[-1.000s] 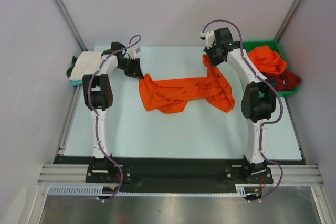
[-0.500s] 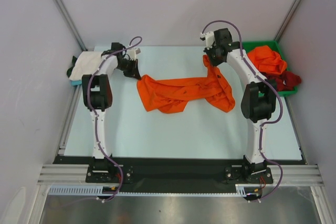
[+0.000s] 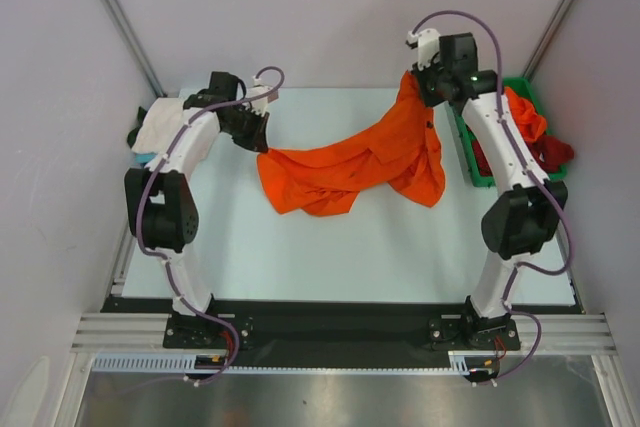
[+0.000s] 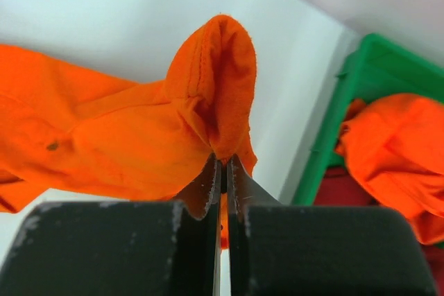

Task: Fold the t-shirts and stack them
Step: Flatten the tshirt out

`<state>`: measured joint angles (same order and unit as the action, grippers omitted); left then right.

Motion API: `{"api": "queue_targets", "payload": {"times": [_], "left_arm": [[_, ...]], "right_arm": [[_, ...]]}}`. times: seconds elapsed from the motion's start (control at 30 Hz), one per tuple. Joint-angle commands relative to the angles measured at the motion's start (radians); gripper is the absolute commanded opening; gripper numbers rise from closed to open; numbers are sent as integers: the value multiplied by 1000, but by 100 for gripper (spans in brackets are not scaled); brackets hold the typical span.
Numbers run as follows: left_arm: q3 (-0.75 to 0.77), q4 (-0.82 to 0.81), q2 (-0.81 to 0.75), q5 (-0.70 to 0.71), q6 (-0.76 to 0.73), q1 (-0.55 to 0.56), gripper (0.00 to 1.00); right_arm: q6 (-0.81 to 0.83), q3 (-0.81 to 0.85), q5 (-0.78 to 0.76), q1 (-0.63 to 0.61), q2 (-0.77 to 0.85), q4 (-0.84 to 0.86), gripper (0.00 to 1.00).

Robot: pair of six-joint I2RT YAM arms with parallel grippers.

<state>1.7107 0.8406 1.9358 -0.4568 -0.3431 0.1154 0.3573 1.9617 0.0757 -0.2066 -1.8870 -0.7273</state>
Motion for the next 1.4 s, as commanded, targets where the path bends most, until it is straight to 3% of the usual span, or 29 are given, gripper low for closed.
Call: {"api": "queue_targets", "payload": {"times": [0.0,0.23,0.47,0.6,0.77,0.97,1.1,1.23,1.27,1.33,1.37], "left_arm": [[-28,-17,-168,35,-31,27,1],[-82,9,-507,39,-13,55,0],[-83,0,-841,170,-86,56,0],[1,-20,-932,205,-77,56,0],[26,-46,-949,240,-80,55,0],[-74,-83,-825,288,-68,55,0],[-126,-113,-675,342,-74,55,0],[-131,-193,-456,398,-86,55,0],[-96,-190,-340,411,-91,53,0],[-22,-169,-192,449,-89,52,0],[63,-128,-57,451,-80,47,0]], "right_arm": [[-11,-4,4,13,132,35,0],[12,-46,33,22,378,-18,0],[35,-165,70,39,672,-46,0],[6,-211,99,38,865,-32,0],[-49,-244,114,36,914,-40,0],[-14,-357,125,41,833,15,0],[-12,-525,162,96,749,152,0],[-70,-607,211,160,568,255,0],[-73,-606,222,164,452,265,0],[-80,-530,249,173,321,227,13],[-87,-508,263,177,248,223,40]]}}
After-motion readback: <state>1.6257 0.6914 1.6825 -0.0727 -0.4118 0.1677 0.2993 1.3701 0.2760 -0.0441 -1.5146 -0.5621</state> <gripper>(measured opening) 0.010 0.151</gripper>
